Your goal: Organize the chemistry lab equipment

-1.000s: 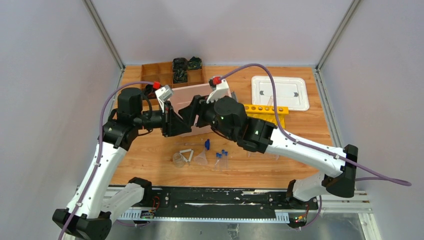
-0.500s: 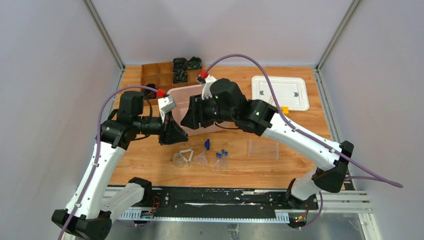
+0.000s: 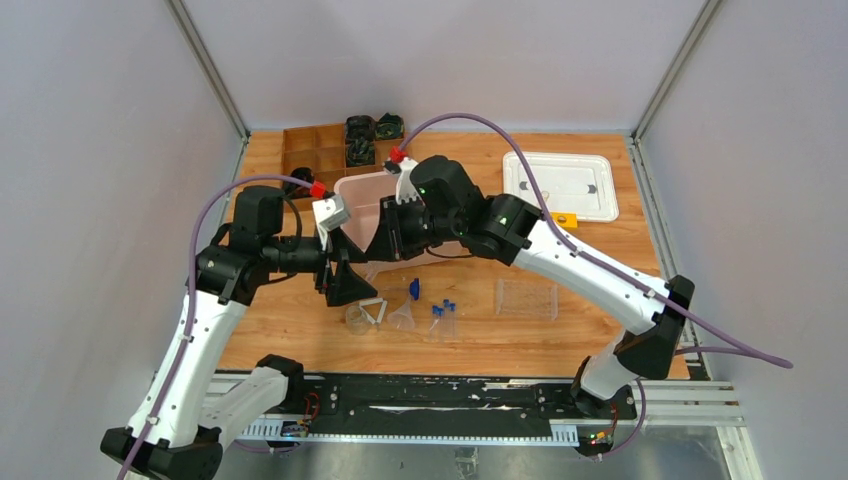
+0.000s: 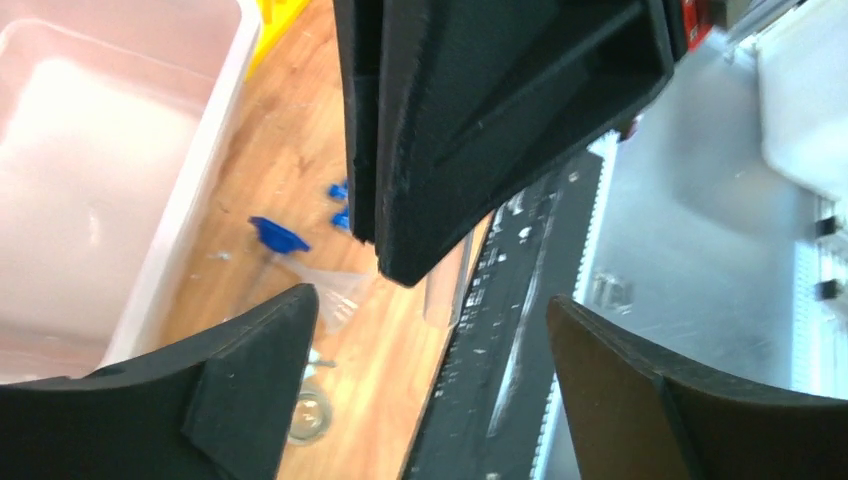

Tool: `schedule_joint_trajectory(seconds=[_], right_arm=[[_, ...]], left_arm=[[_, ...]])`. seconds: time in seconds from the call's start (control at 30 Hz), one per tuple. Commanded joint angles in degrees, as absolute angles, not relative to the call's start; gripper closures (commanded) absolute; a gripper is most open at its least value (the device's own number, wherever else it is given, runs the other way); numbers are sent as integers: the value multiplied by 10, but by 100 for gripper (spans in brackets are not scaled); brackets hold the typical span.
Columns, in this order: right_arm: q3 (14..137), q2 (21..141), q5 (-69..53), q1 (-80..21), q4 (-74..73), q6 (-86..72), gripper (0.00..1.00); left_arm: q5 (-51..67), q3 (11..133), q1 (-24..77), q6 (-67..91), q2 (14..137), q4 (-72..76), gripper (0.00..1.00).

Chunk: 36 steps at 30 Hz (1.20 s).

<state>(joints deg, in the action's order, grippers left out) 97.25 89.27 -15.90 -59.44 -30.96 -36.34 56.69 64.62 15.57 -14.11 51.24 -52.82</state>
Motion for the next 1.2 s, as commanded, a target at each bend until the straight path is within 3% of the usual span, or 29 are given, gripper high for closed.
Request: schedule_joint_trajectory(seconds=[0.0, 0.27, 0.6, 0.9, 1.17], right_arm=[[954, 865, -153, -568, -324, -356, 100], [836, 768, -60, -463, -368, -294, 100], [676, 647, 249, -347, -392, -197, 100], [596, 665, 267, -224, -310, -178, 100], [578, 708, 269, -193, -236, -186, 100]], left_arm=[[498, 649, 158, -134, 518, -529, 1], [378, 648, 158, -101, 550, -529, 0], [262, 637, 158, -94, 585, -538, 0], [270, 654, 158, -99, 579, -548, 0], [262, 649, 158, -113, 571, -553, 0]])
